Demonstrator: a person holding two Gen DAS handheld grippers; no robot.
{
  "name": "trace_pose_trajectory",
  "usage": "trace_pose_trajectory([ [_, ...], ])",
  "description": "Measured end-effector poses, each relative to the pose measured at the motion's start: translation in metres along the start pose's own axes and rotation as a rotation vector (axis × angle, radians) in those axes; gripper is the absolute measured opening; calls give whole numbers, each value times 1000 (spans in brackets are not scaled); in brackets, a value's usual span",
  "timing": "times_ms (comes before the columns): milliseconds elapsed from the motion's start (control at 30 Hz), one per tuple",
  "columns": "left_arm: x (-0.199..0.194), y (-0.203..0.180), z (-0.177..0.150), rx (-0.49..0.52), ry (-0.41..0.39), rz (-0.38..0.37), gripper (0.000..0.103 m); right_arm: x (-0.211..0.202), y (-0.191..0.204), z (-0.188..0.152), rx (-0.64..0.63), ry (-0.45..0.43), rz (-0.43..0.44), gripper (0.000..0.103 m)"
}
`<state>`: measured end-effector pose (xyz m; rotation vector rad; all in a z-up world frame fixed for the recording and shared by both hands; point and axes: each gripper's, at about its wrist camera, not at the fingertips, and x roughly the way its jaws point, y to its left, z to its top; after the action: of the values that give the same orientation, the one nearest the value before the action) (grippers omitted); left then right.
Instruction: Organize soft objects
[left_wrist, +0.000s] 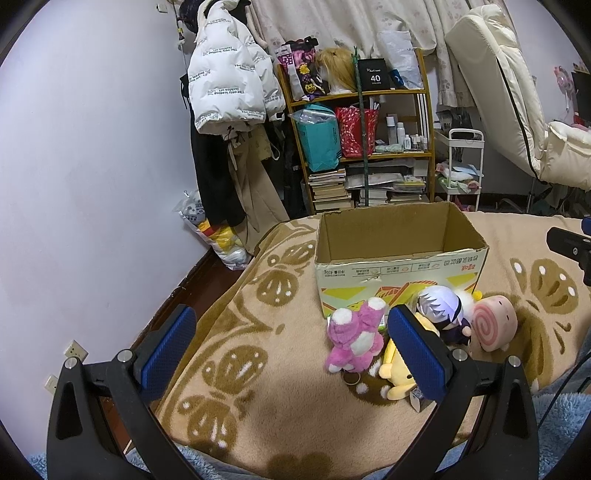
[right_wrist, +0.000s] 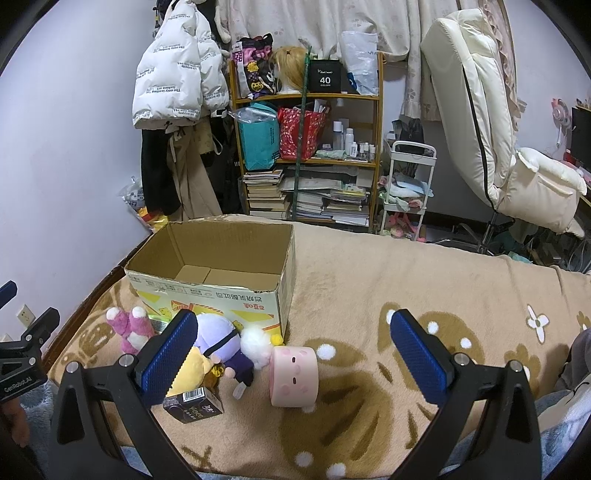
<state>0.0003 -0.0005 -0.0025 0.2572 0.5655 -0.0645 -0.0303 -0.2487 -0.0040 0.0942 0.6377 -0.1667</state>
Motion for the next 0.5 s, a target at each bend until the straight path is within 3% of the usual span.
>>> trace_pose_trajectory([
  [500, -2, 1, -1, -1, -10, 8, 102, 5, 2, -5, 2, 10, 2, 103],
])
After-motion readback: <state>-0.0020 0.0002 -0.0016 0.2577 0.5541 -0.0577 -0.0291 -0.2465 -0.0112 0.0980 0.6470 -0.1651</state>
